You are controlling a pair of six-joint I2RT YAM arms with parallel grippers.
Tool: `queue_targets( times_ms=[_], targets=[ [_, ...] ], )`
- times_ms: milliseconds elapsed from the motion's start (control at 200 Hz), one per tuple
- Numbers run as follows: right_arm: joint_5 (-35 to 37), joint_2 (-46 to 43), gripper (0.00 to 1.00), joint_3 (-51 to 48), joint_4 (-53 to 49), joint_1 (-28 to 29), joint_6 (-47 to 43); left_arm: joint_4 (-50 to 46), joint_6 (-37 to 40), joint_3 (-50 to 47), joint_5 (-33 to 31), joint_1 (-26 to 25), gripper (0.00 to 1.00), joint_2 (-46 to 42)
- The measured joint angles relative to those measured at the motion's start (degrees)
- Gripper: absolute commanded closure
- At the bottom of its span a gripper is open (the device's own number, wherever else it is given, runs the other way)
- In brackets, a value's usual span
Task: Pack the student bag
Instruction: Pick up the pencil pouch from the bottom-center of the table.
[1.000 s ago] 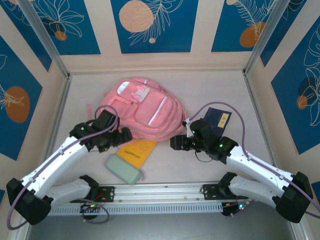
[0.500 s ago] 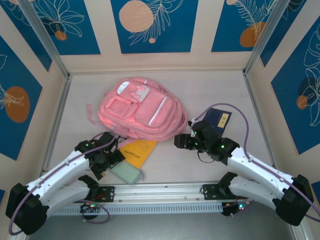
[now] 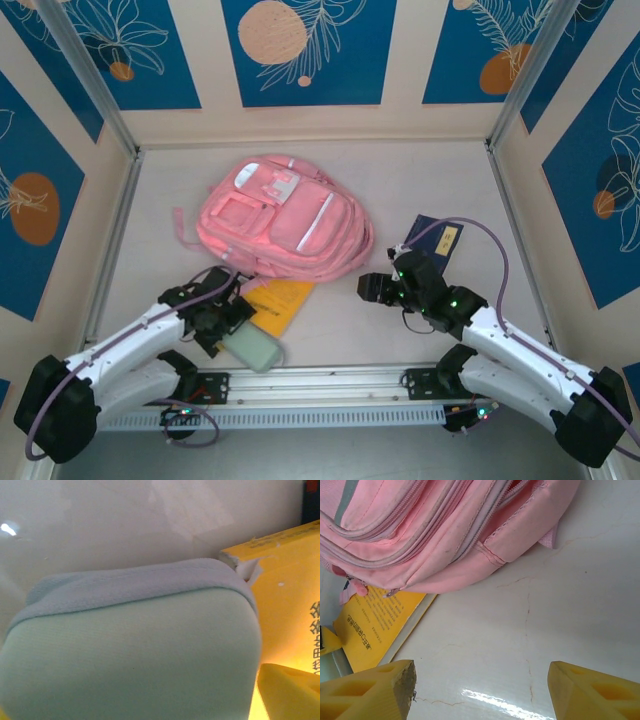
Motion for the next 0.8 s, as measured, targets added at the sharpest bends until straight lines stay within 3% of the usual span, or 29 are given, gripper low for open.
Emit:
queue_targets(
  times_ms=[155, 290, 570, 800],
  targets=[
    [0.0, 0.0, 0.3, 0.0, 0.0, 0.0, 0.0, 0.2, -0.4, 0.0, -0.3, 0.0, 0.29, -0.3],
    [-0.2, 0.0, 0.3, 0.0, 0.0, -0.2, -0.1, -0.7, -0.6, 0.1, -0.9, 0.0, 0.34, -3.3],
    [-3.5, 0.0, 0.29, 0.2, 0.5, -1.7, 0.5, -4.2, 0.3, 9.0, -2.3, 1.5, 0.37, -6.2],
    [-13.4, 0.6, 0.25, 0.3, 7.9, -3.3, 3.5, -3.2, 1.4, 20.4, -3.6, 2.6, 0.36, -3.8]
  ],
)
